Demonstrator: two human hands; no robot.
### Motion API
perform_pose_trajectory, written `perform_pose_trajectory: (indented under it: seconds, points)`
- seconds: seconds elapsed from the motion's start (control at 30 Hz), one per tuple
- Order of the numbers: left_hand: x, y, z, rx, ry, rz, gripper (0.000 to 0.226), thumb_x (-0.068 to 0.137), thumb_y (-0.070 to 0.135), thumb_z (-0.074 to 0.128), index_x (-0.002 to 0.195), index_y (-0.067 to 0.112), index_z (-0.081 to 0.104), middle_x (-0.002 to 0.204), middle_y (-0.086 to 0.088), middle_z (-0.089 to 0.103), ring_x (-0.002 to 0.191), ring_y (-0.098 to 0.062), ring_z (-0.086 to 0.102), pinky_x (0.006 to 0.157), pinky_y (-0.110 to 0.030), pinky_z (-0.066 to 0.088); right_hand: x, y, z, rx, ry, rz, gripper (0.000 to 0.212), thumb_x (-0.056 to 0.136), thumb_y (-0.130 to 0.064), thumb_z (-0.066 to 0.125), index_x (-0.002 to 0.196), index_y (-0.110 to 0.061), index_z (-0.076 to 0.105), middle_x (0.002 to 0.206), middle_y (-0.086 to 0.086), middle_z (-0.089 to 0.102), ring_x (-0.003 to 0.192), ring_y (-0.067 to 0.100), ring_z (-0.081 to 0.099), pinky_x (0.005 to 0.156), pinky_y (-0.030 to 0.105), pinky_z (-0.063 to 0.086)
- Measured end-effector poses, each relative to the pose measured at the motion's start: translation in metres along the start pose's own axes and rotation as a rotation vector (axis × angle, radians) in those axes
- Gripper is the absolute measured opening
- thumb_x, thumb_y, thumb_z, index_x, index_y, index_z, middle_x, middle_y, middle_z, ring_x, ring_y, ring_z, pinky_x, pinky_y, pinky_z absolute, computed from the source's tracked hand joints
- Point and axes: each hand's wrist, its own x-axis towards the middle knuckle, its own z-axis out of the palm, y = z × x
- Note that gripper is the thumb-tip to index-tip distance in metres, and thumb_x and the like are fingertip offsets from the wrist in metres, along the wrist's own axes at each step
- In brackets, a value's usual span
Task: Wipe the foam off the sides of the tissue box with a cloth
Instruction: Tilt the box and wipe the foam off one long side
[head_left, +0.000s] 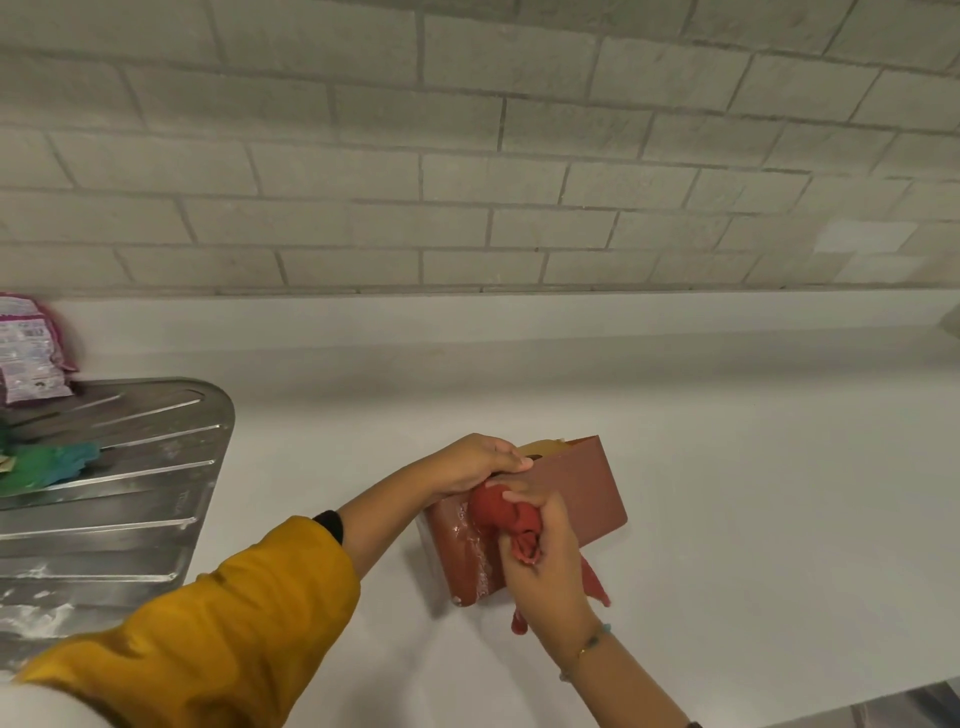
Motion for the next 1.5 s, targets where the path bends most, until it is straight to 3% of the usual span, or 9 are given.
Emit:
perform_pose_trajectory:
  seconds: [0.27,0.43,0.63,0.77,1.03,1.17,1.3,1.43,1.5]
  points:
    - [-0.001,0.002,-0.002,0.089,-0.028,-0.031,0.017,0.089,0.026,0.060,0.077,0.016,0.065,0.081,0.002,0.062,0.084,-0.013,0.056,0.088,-0.025,0.040,-0.001,0.000,0.005,-0.029,0.005,-0.090,0.061,0.072,0.000,0.051,0.101,-0.054,0.048,0.111,-0.002,0.056,0.109,0.004,0.055,0.090,0.023,0.050]
    - [0.002,0.001,-0.007,0.108,-0.022,-0.054,0.012,0.087,0.031,0.063,0.079,0.025,0.070,0.084,0.010,0.067,0.089,-0.009,0.060,0.098,-0.027,0.041,-0.001,-0.002,0.009,-0.003,-0.140,-0.191,0.052,0.067,0.008,0.051,0.103,-0.030,0.054,0.110,0.004,0.058,0.110,0.004,0.057,0.093,0.016,0.046]
    - [0.000,0.001,-0.005,0.082,-0.042,-0.043,0.015,0.087,0.032,0.062,0.075,0.026,0.069,0.076,0.010,0.067,0.075,-0.006,0.061,0.082,-0.021,0.045,-0.004,0.001,0.006,0.037,-0.241,-0.201,0.051,0.066,0.009,0.052,0.102,-0.027,0.054,0.114,0.000,0.059,0.111,0.007,0.058,0.094,0.022,0.048]
    - [-0.005,0.005,-0.005,0.156,-0.022,-0.012,0.017,0.090,0.034,0.057,0.078,0.026,0.066,0.080,0.010,0.065,0.074,-0.003,0.059,0.071,-0.014,0.046,-0.010,0.003,-0.002,0.018,-0.347,-0.233,0.041,0.066,0.003,0.052,0.099,-0.022,0.054,0.110,0.007,0.064,0.109,0.005,0.056,0.091,0.018,0.046]
    - [-0.011,0.006,-0.002,0.202,-0.042,-0.007,0.022,0.092,0.039,0.052,0.077,0.027,0.064,0.076,0.009,0.064,0.062,-0.001,0.058,0.060,-0.014,0.046,-0.030,0.018,-0.015,-0.028,-0.383,-0.282,0.040,0.066,0.002,0.052,0.098,-0.021,0.054,0.112,-0.003,0.067,0.111,-0.002,0.051,0.093,0.011,0.039]
    - [-0.013,0.006,0.000,0.210,-0.051,-0.015,0.022,0.091,0.041,0.053,0.079,0.027,0.065,0.076,0.009,0.065,0.062,-0.001,0.060,0.061,-0.015,0.047,-0.038,0.027,-0.021,-0.077,-0.407,-0.294,0.046,0.068,0.002,0.054,0.102,-0.029,0.050,0.122,-0.023,0.060,0.110,0.007,0.053,0.092,0.015,0.042]
    - [-0.013,0.004,0.002,0.222,-0.041,-0.010,0.023,0.091,0.042,0.054,0.082,0.025,0.066,0.078,0.008,0.066,0.066,-0.006,0.060,0.066,-0.020,0.048,-0.046,0.036,-0.025,-0.180,-0.471,-0.209,0.047,0.073,-0.010,0.058,0.105,-0.044,0.053,0.121,-0.038,0.045,0.110,-0.004,0.052,0.089,0.006,0.040]
    - [-0.014,0.006,0.001,0.248,-0.024,-0.001,0.021,0.091,0.041,0.054,0.081,0.027,0.066,0.079,0.008,0.066,0.066,-0.005,0.061,0.068,-0.020,0.048,-0.061,0.047,-0.039,-0.236,-0.476,-0.242,0.042,0.071,-0.004,0.061,0.102,-0.031,0.057,0.121,-0.037,0.045,0.109,0.008,0.058,0.089,0.018,0.047]
    - [-0.013,0.006,0.002,0.248,-0.020,-0.001,0.021,0.090,0.041,0.054,0.081,0.026,0.066,0.077,0.009,0.066,0.065,-0.005,0.061,0.067,-0.020,0.048,-0.067,0.044,-0.049,-0.167,-0.336,-0.188,0.049,0.067,0.003,0.054,0.101,-0.033,0.058,0.118,-0.021,0.055,0.101,0.010,0.062,0.080,0.021,0.053]
